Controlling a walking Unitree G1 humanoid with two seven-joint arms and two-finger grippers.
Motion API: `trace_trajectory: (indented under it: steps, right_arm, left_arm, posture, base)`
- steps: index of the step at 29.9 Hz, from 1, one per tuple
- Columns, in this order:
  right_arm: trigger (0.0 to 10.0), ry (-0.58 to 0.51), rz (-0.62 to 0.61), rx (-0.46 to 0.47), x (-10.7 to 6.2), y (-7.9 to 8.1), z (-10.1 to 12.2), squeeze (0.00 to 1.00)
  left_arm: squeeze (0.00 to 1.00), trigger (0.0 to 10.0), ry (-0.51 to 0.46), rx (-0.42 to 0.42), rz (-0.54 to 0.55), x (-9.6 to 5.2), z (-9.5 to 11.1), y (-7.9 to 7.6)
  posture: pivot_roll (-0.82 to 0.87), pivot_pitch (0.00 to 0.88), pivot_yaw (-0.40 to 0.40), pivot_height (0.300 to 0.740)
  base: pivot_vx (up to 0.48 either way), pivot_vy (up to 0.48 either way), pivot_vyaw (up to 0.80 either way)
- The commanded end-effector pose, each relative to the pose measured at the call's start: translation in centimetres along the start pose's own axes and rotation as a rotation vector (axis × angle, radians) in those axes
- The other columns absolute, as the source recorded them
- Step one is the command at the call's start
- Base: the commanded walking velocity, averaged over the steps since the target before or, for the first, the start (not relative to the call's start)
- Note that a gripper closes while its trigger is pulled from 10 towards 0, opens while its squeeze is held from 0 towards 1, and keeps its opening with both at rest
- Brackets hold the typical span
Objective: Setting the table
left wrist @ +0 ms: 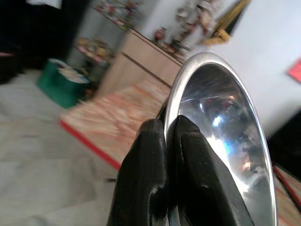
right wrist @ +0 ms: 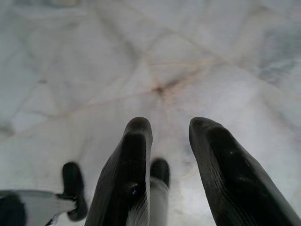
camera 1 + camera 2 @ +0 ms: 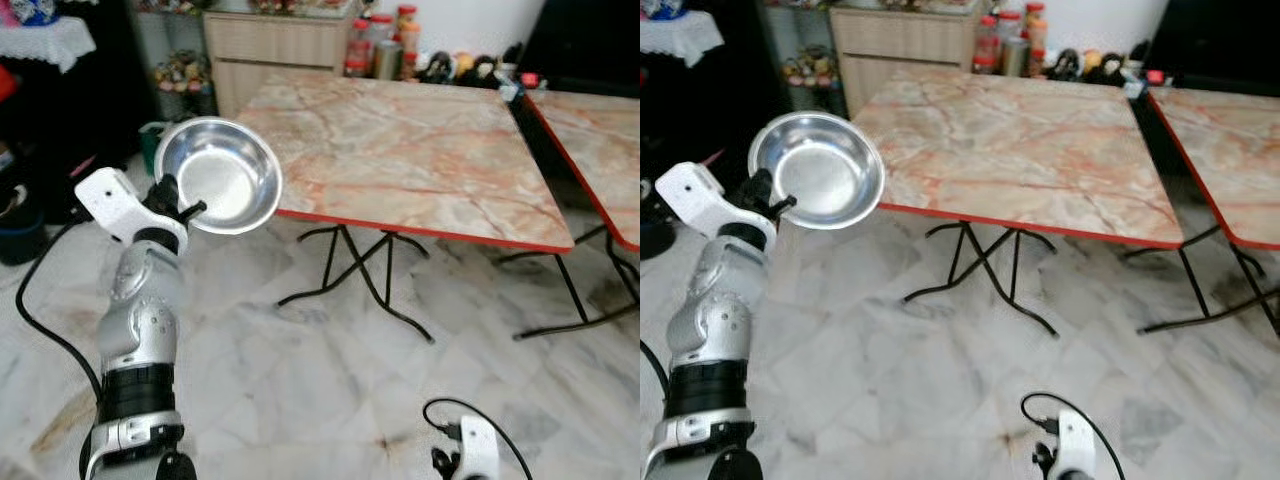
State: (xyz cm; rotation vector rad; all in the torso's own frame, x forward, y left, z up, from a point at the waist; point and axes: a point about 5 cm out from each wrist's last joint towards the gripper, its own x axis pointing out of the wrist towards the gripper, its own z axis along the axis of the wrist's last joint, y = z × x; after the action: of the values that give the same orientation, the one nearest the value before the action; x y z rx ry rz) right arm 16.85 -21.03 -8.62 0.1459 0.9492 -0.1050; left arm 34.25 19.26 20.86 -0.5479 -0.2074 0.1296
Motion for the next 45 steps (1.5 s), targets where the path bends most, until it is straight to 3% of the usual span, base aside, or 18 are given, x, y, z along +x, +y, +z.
trace_trajectory:
  steps: [1,45]
  right_arm:
    - [10.0,0.000,-0.017,0.003,-0.10,-0.56,0.00,0.00]
    - [10.0,0.003,-0.031,0.014,-0.09,-0.57,-0.02,0.00]
  left_arm:
    - [0.00,10.0,-0.005,0.001,-0.055,0.16,0.11,-1.54]
    - [0.00,10.0,0.011,0.006,-0.089,0.24,-0.23,-2.13]
  posture:
    - [0.05,0.000,-0.041,0.740]
    - [0.05,0.000,-0.036,0.740]
  base:
    - [0.326,0.000,0.00]
    - [0.332,0.000,-0.10]
